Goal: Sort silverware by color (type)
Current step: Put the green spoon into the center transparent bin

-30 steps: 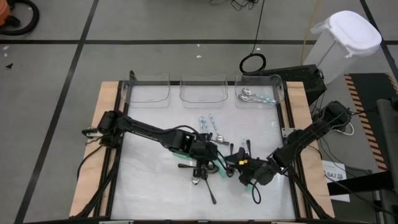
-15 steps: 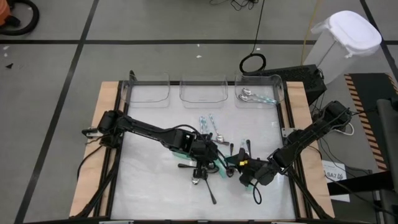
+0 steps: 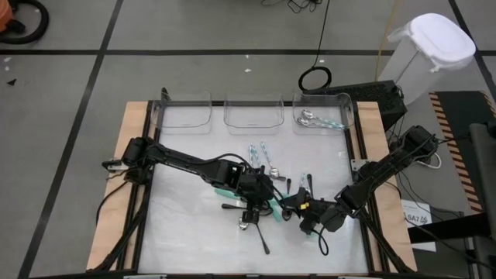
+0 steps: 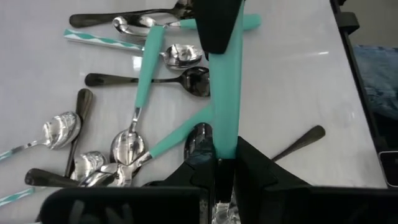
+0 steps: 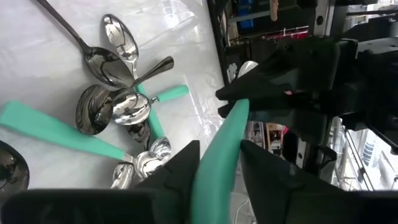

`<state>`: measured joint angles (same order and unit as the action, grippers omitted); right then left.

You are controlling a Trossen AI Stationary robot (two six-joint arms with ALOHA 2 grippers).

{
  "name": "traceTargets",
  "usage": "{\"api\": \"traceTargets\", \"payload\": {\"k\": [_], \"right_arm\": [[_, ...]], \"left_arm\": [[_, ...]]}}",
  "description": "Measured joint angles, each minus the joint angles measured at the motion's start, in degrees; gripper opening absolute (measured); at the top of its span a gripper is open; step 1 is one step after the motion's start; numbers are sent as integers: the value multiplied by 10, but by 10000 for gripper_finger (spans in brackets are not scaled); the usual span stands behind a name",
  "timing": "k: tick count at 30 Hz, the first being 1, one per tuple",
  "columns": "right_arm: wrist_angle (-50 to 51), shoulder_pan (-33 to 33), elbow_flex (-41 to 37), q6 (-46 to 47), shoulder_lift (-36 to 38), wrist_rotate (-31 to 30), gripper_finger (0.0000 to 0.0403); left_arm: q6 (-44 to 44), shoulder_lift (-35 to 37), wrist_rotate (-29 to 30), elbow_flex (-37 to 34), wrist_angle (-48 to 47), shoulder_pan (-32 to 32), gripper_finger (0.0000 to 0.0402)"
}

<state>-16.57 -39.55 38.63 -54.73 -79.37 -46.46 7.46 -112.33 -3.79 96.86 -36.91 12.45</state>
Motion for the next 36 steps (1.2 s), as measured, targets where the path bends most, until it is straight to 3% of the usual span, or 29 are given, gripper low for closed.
{"api": "traceTargets", "payload": {"k": [7, 22, 29, 33, 36], "right_arm": [[-5, 0, 2, -5, 1, -5, 46], [-1, 0, 1, 18, 0, -1, 44], [10, 1, -2, 16, 0, 10, 44], [10, 10, -1, 17, 0, 2, 44], [10, 22, -1, 11, 0, -1, 44]], "left_arm": [[7, -1, -5, 0, -3, 0, 41], [-30, -1, 23, 0, -2, 12, 49], [-55, 0, 29, 0, -2, 15, 128], [-57, 0, 74, 0, -19, 4, 170], [-57, 5, 105, 0, -53, -5, 180]]}}
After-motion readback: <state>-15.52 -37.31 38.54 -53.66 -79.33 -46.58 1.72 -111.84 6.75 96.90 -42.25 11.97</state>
